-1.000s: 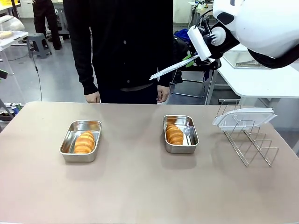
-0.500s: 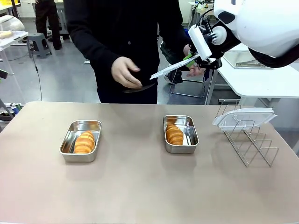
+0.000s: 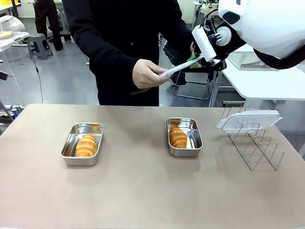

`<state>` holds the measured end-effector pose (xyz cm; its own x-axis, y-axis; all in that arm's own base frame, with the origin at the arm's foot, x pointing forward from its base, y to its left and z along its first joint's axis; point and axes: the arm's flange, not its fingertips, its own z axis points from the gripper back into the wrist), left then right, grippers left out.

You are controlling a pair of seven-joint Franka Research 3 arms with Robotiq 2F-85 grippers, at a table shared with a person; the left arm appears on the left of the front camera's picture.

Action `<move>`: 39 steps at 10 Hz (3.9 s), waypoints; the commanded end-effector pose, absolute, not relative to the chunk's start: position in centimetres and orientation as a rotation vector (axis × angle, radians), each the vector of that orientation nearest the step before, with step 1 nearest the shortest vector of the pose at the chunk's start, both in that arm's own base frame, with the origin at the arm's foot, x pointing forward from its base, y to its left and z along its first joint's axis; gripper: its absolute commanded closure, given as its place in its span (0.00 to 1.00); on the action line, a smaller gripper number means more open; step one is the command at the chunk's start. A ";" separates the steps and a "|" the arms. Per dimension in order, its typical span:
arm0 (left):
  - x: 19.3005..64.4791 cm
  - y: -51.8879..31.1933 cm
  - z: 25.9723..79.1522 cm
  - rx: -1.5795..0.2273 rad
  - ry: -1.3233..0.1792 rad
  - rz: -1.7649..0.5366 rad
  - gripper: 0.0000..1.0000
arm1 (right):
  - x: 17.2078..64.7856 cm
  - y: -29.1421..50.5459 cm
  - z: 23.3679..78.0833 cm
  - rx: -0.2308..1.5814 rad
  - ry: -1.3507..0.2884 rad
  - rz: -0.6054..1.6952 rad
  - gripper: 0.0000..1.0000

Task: Place the bread in airtight containers.
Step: Release when the human grabs the Airtight Container lid, then pick up one Airtight Container lid and hand it to the human.

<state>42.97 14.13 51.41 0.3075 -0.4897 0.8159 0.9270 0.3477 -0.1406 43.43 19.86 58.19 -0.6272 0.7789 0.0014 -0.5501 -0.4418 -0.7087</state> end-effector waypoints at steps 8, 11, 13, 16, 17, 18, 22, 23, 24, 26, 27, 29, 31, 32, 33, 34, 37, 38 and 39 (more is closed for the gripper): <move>43.0 14.0 51.6 -0.704 -0.788 -1.050 0.00 | 43.4 19.8 58.2 -0.419 -0.877 2.106 0.28; 43.0 14.0 51.6 -0.704 -0.788 -1.050 0.00 | 43.1 19.0 59.8 -0.385 -0.895 1.949 0.00; 43.0 14.0 51.6 -0.704 -0.788 -1.050 0.00 | 43.3 16.2 62.8 -0.256 -0.957 1.753 0.04; 43.0 14.0 51.6 -0.704 -0.788 -1.050 0.00 | 44.4 9.2 64.8 -0.031 -0.943 1.427 0.00; 43.0 14.0 51.6 -0.704 -0.788 -1.050 0.00 | 44.9 5.2 63.8 0.085 -0.861 1.336 0.00; 43.0 14.0 51.6 -0.704 -0.788 -1.050 0.00 | 44.5 1.4 62.7 0.174 -0.839 1.249 0.00; 43.0 14.0 51.6 -0.704 -0.788 -1.050 0.00 | 40.4 -9.9 58.4 0.393 -0.923 1.003 0.00; 43.0 14.0 51.6 -0.704 -0.788 -1.050 0.00 | 39.9 -10.9 57.9 0.405 -0.933 0.986 0.00; 43.0 14.0 51.6 -0.704 -0.788 -1.050 0.00 | 39.6 -11.5 57.5 0.408 -0.930 0.986 0.00; 43.0 14.0 51.6 -0.704 -0.788 -1.050 0.00 | 39.6 -12.6 57.8 0.401 -0.903 0.964 0.00; 43.0 14.0 51.6 -0.704 -0.788 -1.050 0.00 | 39.6 -12.6 57.8 0.401 -0.903 0.964 0.00; 43.0 14.0 51.6 -0.704 -0.788 -1.050 0.00 | 39.6 -12.6 57.8 0.401 -0.903 0.964 0.00; 43.0 14.0 51.6 -0.704 -0.788 -1.050 0.00 | 39.6 -12.6 57.8 0.401 -0.903 0.964 0.00; 43.0 14.0 51.6 -0.704 -0.788 -1.050 0.00 | 39.6 -12.6 57.8 0.401 -0.903 0.964 0.00; 43.0 14.0 51.6 -0.704 -0.788 -1.050 0.00 | 39.6 -12.6 57.8 0.401 -0.903 0.964 0.00; 43.0 14.0 51.6 -0.704 -0.788 -1.050 0.00 | 39.6 -12.6 57.8 0.401 -0.903 0.964 0.00; 43.0 14.0 51.6 -0.704 -0.788 -1.050 0.00 | 39.6 -12.6 57.8 0.401 -0.903 0.964 0.00; 43.0 14.0 51.6 -0.704 -0.788 -1.050 0.00 | 39.6 -12.6 57.8 0.401 -0.903 0.964 0.00; 43.0 14.0 51.6 -0.704 -0.788 -1.050 0.00 | 39.6 -12.6 57.8 0.401 -0.903 0.964 0.00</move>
<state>42.93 14.20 51.44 0.3080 -0.4893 0.8159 0.9265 0.3491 -0.1404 39.41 -12.55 57.50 0.2701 0.5419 0.7959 -0.8376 0.5399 -0.0834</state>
